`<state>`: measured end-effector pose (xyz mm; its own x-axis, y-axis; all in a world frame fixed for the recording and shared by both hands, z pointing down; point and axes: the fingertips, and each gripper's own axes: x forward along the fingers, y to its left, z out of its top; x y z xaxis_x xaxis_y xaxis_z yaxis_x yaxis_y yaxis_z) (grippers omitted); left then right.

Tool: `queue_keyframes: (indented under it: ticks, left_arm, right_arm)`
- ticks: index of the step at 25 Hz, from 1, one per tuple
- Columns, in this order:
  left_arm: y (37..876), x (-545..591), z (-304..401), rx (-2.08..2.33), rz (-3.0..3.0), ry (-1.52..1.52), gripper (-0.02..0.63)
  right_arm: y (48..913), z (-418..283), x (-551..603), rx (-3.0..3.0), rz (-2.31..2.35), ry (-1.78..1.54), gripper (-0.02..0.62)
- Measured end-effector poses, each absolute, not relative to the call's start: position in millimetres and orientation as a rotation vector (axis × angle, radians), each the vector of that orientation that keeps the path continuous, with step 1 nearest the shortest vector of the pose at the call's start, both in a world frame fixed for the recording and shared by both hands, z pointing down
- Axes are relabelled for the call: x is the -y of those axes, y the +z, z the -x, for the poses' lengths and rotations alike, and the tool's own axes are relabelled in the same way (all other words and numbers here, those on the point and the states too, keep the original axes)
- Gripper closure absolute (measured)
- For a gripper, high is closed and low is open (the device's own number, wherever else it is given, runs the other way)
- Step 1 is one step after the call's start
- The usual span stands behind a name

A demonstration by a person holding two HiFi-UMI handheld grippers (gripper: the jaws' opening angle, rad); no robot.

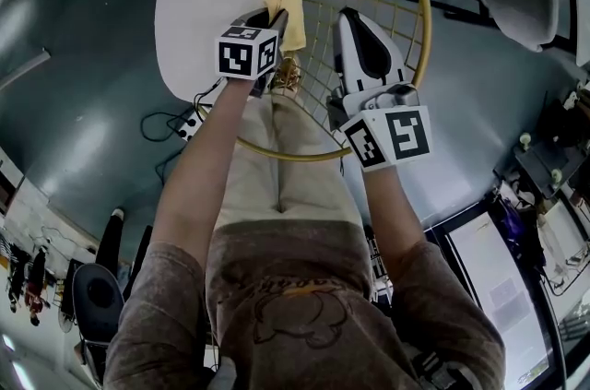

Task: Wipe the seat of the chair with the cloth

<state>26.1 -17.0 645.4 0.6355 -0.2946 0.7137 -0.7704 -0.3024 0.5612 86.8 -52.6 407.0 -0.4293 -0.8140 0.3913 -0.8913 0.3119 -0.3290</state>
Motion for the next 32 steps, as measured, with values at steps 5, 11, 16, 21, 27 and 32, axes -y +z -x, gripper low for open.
queue_keyframes:
  ticks: [5,11,16,21,27,32]
  left_arm:
    - [652,16,-9,0.884,-1.917,0.708,0.558]
    - [656,17,31,0.959,-1.912,0.787,0.558]
    - [657,23,78,1.050,-1.854,0.780,0.558]
    - [653,27,119,1.104,-1.846,0.799,0.558]
    - [658,16,189,1.210,-1.767,0.856,0.558]
    - [656,2,249,1.305,-1.687,0.852,0.558]
  right_arm:
    - [410,-85,52,2.413,-1.576,0.766,0.566]
    - [409,-79,54,2.424,-1.555,0.764,0.566]
    - [410,-72,53,2.429,-1.534,0.770,0.566]
    - [409,-66,54,2.433,-1.520,0.769,0.567]
    - [410,-62,57,2.438,-1.501,0.764,0.566]
    - [413,-51,56,2.446,-1.479,0.775,0.567]
